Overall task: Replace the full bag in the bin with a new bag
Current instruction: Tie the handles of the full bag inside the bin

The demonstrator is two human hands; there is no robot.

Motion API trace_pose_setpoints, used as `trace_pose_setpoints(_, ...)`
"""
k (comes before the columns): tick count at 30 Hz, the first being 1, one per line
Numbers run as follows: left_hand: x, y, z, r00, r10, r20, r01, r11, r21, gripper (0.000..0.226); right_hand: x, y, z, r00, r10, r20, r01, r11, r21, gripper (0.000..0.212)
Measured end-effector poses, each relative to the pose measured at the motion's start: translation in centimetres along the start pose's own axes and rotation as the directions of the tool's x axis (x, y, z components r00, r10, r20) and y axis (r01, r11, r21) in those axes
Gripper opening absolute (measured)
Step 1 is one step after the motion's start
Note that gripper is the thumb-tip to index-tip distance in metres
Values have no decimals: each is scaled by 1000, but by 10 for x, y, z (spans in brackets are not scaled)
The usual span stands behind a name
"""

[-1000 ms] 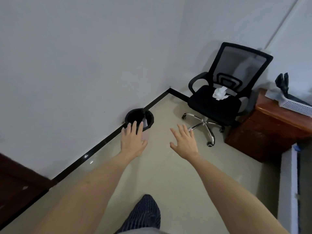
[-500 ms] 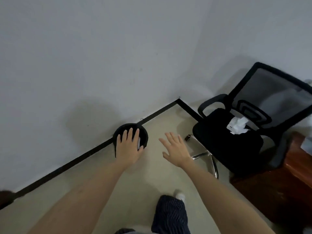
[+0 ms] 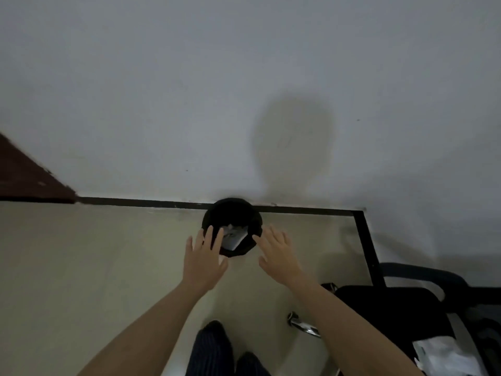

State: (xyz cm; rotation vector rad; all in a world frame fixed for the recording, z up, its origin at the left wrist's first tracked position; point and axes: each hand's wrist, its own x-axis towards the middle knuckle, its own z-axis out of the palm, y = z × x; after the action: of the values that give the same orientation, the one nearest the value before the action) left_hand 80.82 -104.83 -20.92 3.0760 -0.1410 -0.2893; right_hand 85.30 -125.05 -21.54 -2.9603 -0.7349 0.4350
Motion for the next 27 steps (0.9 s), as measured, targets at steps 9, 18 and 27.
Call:
trace_pose_setpoints(9,91,-13,44,1000,-2,-12,3,999,35,68,85,22,60,999,-23,-42,19,995,-94,61)
trace_pose_setpoints(18,209,-65,209,996,-65,-63,50,973,-226,68,205,128,200,995,-71,-74,82,982,170,54)
trace_pose_setpoints(27,283,-148,377,756,-316,573,579,-87,-811,47,313,231,343,802,348,486,-501,-53,864,46)
